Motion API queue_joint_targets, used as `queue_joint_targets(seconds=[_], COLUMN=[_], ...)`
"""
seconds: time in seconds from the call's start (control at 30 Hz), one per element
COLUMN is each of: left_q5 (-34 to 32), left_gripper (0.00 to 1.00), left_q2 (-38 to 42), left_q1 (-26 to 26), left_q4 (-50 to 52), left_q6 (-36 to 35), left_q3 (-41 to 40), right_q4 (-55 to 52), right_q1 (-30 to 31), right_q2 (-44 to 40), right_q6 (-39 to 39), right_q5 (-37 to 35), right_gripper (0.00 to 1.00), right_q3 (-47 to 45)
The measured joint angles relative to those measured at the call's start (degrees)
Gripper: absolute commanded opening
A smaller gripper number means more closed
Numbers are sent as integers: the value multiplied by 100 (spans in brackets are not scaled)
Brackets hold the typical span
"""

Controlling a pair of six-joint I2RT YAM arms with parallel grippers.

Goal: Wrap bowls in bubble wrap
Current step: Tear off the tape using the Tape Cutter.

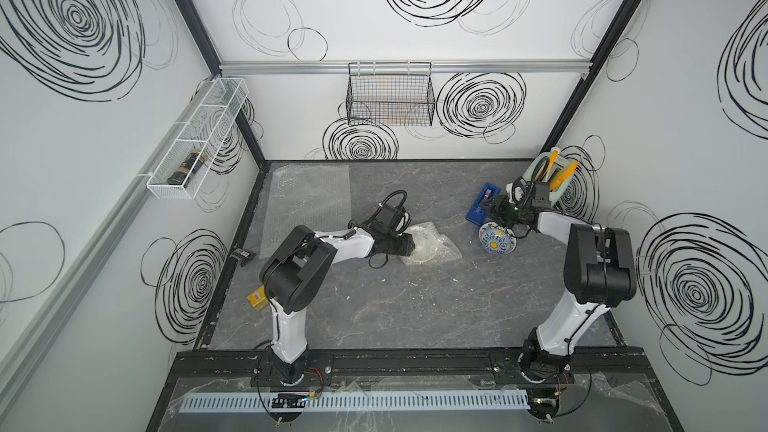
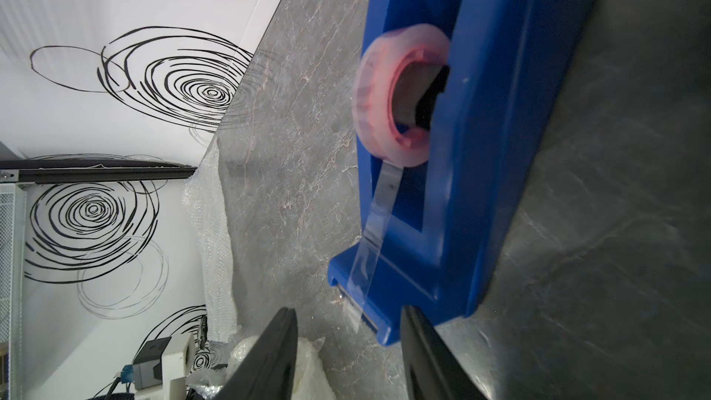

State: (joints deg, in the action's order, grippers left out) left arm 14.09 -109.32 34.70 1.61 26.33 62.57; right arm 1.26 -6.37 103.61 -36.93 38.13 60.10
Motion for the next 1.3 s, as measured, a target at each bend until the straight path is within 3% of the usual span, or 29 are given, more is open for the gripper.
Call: queue_joint_targets(seconds=[0.63, 1.3], left_q5=[2, 2], left_gripper=[46, 46], left_q2=[0, 0], left_q1=[0, 0], left_q4=[0, 4], left_q6=[-4, -24], left_q3=[0, 0], right_q4=[898, 1384], right_q1=[-28, -81], right_q2=[520, 704], right_q6=[-426, -951], right_q5=[243, 651], right_gripper=[41, 16], right_q3=[22, 11])
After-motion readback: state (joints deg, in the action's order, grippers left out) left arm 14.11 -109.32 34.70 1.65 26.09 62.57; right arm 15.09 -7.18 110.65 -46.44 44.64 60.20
